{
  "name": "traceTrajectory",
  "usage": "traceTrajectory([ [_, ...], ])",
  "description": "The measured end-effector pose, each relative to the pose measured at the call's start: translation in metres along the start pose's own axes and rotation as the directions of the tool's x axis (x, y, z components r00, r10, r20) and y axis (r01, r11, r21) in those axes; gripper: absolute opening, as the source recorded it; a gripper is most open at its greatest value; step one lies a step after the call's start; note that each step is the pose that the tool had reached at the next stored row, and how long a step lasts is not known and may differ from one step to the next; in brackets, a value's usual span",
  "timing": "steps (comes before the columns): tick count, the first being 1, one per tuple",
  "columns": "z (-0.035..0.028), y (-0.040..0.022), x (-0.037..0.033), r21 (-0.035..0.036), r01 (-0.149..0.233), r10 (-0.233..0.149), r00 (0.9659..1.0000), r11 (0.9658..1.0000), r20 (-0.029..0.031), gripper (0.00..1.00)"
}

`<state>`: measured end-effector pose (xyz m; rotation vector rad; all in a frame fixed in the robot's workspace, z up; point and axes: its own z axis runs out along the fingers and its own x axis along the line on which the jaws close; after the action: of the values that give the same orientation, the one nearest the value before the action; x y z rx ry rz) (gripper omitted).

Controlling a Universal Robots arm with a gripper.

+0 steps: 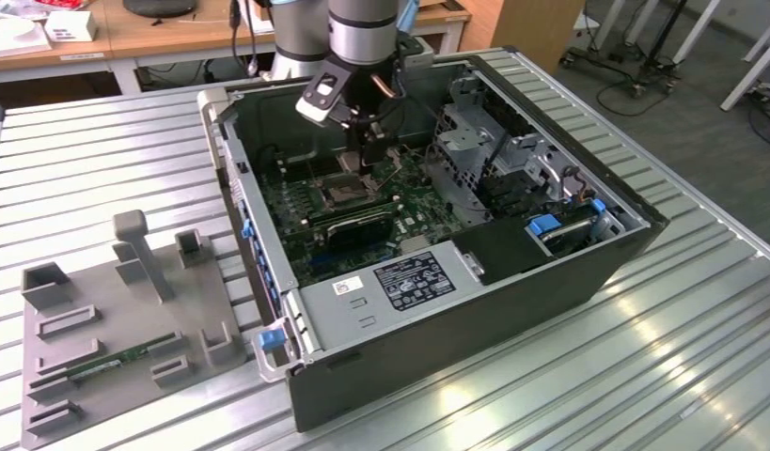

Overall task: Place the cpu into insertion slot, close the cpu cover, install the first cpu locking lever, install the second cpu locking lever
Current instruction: 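Place the cpu into insertion slot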

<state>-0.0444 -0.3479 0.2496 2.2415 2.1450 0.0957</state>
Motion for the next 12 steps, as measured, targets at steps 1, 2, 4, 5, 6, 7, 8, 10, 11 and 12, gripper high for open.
traceTrajectory([
  [1, 0.0013, -0.0015, 0.0, 0.0, 0.0, 0.0, 1.0, 1.0, 0.0001, 0.54],
  [2, 0.0026, -0.0025, 0.0, 0.0, 0.0, 0.0, 1.0, 1.0, 0.0, 0.54],
  [4, 0.0056, -0.0041, 0.0, -0.0001, 0.0, 0.0, 1.0, 1.0, -0.0001, 0.54],
  [5, 0.007, -0.0049, 0.0, 0.0, 0.0, 0.0, 1.0, 1.0, 0.0, 0.54],
  [6, 0.0081, -0.0056, 0.0, 0.0, 0.0, 0.0, 1.0, 1.0, 0.0, 0.54],
  [7, 0.0087, -0.0059, 0.0, 0.0, 0.0, 0.0, 1.0, 1.0, 0.0, 0.54],
  [8, 0.0089, -0.0062, -0.0001, 0.0, 0.0, 0.0, 1.0, 1.0, 0.0001, 0.54],
  [10, 0.0091, -0.0062, -0.0001, 0.0001, 0.0, 0.0, 1.0, 1.0, 0.0002, 0.54],
  [11, 0.0091, -0.0063, -0.0001, 0.0001, 0.0, 0.0, 1.0, 1.0, 0.0002, 0.54],
  [12, 0.0092, -0.0063, -0.0001, 0.0001, 0.0, 0.0, 1.0, 1.0, 0.0001, 0.54],
])
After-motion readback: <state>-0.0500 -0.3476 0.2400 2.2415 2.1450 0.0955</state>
